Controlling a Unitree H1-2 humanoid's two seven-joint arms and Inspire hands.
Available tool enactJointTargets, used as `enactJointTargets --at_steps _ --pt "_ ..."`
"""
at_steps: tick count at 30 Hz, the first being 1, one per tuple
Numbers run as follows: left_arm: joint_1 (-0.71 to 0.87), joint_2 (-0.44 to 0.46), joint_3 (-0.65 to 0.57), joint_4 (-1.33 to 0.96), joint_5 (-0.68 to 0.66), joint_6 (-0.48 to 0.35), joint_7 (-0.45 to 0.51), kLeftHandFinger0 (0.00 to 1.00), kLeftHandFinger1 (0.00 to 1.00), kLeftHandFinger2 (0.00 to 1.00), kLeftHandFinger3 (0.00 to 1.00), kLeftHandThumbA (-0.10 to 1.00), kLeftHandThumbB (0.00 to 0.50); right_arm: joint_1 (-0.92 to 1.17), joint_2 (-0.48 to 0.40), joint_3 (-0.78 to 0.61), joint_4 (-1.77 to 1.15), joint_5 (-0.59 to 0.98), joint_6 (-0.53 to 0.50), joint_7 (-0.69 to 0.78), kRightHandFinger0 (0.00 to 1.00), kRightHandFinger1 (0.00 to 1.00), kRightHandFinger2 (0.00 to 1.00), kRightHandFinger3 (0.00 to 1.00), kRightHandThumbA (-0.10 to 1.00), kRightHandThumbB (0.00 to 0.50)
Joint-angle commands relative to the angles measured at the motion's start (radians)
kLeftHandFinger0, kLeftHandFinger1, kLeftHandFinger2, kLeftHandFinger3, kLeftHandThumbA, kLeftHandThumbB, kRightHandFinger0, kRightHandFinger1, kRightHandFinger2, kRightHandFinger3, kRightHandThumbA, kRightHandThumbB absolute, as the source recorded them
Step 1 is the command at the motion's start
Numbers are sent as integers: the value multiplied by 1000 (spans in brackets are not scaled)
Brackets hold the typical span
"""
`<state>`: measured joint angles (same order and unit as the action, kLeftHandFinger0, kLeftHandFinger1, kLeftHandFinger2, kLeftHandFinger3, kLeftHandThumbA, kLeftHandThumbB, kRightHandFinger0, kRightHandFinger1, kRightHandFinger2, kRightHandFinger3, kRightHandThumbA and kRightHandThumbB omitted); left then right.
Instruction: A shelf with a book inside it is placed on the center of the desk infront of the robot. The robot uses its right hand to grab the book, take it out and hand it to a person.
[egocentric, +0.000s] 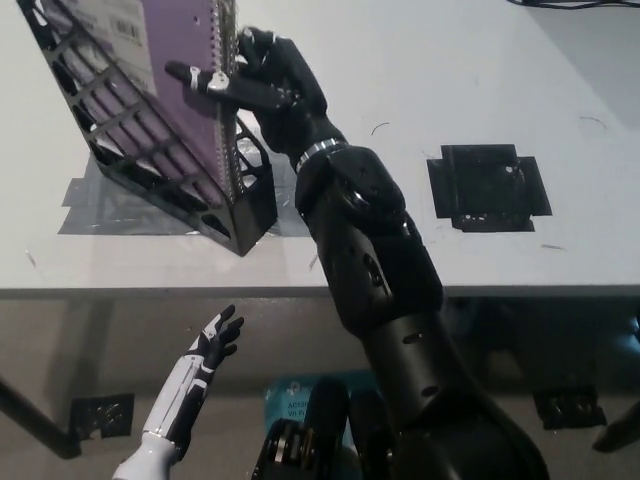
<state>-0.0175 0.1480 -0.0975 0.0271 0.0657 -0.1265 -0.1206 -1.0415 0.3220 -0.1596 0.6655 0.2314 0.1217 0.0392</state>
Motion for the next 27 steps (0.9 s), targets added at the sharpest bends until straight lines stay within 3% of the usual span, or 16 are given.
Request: enactJointTargets --at_steps 1,3,4,5,6,7,16,27 --pt "-17 10 5 -34 -4 -10 -10 1000 1000 1000 1000 1000 293 -40 -32 115 -81 -23 57 140 904 912 1000 1000 1000 323" --pt "-19 8 5 -34 -2 -9 -8 1000 1000 1000 1000 1000 290 -38 -33 136 -68 -39 46 111 816 776 940 1000 934 342" --pt "-20 7 4 -35 -3 -8 -8 1000 1000 1000 1000 1000 289 -38 -33 144 -60 -39 34 102 868 862 1000 1000 901 363" --pt "-23 5 4 -35 -1 -6 -7 1000 1000 1000 1000 1000 294 -43 -42 161 -49 -34 28 138 1000 1000 1000 1000 893 435" --pt "-23 7 5 -36 -1 -3 -7 1000 1000 1000 1000 1000 294 -46 -48 176 -41 -34 24 160 1000 1000 1000 1000 893 489" --pt "-22 8 5 -38 -1 -2 -7 1000 1000 1000 1000 1000 293 -47 -51 183 -39 -35 22 165 1000 1000 1000 1000 892 498" --pt "-28 10 4 -31 1 -12 -9 1000 1000 1000 1000 1000 293 -34 -80 247 -47 -65 38 167 1000 1000 1000 1000 984 500" --pt "-41 15 5 -31 5 -6 -9 1000 1000 1000 1000 1000 303 -33 -82 240 1 -56 32 166 1000 1000 1000 1000 949 500"
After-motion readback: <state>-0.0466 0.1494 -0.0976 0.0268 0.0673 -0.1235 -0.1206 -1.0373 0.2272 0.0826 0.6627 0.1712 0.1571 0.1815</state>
